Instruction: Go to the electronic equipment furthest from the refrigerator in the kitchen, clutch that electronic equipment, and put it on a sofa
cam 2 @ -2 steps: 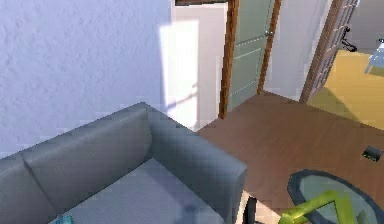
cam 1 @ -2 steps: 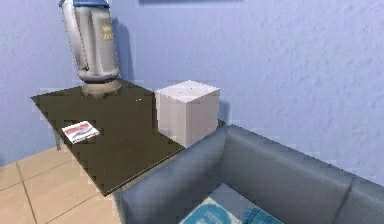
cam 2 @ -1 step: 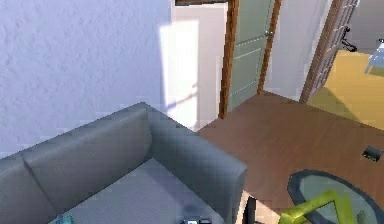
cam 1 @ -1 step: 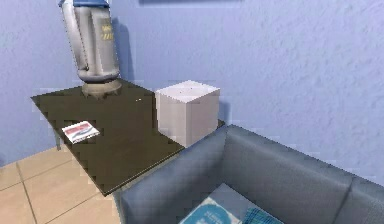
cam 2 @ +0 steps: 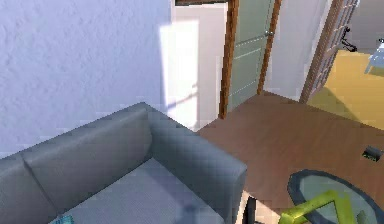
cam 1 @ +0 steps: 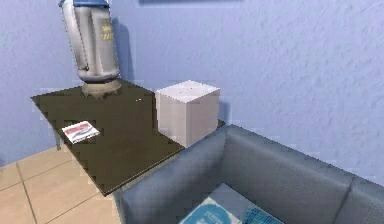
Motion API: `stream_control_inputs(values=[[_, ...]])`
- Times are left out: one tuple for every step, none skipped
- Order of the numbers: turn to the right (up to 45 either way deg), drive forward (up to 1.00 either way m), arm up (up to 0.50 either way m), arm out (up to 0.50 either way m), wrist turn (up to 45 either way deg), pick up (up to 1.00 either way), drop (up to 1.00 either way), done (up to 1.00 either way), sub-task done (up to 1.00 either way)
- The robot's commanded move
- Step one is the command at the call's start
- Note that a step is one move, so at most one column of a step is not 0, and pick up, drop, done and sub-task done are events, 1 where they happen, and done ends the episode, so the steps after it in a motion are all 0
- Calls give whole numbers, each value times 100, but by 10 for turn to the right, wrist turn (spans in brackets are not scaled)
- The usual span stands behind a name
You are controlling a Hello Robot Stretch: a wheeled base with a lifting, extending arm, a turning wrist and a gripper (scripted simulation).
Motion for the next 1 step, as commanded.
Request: stream_control_inputs(values=[[0,0,0,0,0,0,0,100,0]])
